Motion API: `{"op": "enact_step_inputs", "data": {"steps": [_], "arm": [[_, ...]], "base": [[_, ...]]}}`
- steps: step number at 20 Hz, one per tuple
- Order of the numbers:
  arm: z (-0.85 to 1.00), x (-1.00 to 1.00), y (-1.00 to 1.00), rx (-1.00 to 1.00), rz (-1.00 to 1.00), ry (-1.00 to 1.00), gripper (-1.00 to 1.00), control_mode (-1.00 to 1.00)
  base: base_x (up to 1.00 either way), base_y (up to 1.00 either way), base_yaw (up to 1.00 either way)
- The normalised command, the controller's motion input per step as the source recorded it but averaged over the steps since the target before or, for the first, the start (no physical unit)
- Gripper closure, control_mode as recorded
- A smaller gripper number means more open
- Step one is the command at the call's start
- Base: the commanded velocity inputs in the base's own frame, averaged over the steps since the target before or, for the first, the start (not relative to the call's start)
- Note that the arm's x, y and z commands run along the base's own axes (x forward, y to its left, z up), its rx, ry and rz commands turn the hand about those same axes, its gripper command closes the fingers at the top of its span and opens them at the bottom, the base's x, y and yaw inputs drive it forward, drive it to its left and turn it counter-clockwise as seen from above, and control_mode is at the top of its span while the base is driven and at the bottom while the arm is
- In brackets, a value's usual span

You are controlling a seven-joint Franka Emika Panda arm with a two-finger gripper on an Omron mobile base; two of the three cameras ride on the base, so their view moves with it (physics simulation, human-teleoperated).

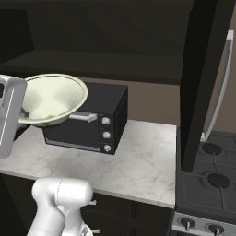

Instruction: Move the bowls from the cabinet to the plates on the dining table.

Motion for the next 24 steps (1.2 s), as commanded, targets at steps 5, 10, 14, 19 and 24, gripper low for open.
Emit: {"op": "enact_step_inputs", "data": {"steps": [5,10,14,19,24], "arm": [[0.00,-0.03,0.00,0.00,0.00,0.00,1.00,-1.00],[0.00,0.00,0.00,0.00,0.00,0.00,1.00,1.00],[0.00,0.00,0.00,0.00,0.00,0.00,1.00,1.00],[0.00,0.00,0.00,0.00,0.00,0.00,1.00,1.00],[0.00,0.00,0.00,0.00,0.00,0.00,1.00,1.00]], "base": [[0.00,0.00,0.00],[-0.03,0.00,0.00],[-0.24,-0.09,-0.01],[-0.69,-0.24,-0.06],[-0.94,-0.36,-0.10]]}}
